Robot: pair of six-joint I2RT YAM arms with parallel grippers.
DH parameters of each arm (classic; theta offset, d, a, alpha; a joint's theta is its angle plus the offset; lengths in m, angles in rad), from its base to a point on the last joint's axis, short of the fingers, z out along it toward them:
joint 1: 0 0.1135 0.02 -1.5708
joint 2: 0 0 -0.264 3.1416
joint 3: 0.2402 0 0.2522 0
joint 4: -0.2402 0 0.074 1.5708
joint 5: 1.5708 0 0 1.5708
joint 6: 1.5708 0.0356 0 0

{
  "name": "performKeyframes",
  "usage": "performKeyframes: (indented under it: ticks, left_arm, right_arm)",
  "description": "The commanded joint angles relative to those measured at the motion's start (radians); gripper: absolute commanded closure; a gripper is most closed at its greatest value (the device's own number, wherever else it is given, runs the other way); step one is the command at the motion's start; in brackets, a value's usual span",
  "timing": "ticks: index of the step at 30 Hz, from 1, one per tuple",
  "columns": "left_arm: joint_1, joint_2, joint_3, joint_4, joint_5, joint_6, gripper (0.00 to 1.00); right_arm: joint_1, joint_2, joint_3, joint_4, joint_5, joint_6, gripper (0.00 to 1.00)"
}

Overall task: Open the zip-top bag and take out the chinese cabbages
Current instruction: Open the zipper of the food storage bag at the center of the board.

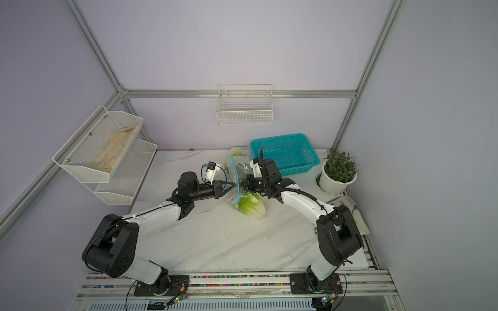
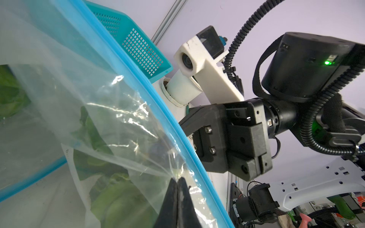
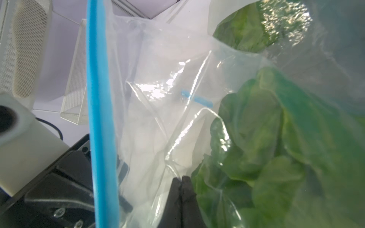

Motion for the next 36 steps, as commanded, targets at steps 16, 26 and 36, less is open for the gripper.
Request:
performKeyframes:
  ticks: [16,26,36]
  left_arm:
    - [0.041,-0.078,-0.05,0.044,-0.019,0.01,1.0]
    - [0.048,-0.089,-0.052,0.044,-0.024,0.009,1.0]
    - [0.04,-0.064,0.019,0.046,-0.004,-0.003,1.0]
  right_arm:
    - [-0.148,-0.28,-0.156,0.066,0.084,-0.016,1.0]
    - [-0.206,-0.334,-0.188,0.062,0.062,-0.001,1.0]
    - [-0.199,-0.349,-0.148,0.048,0.002,-0.05,0.58]
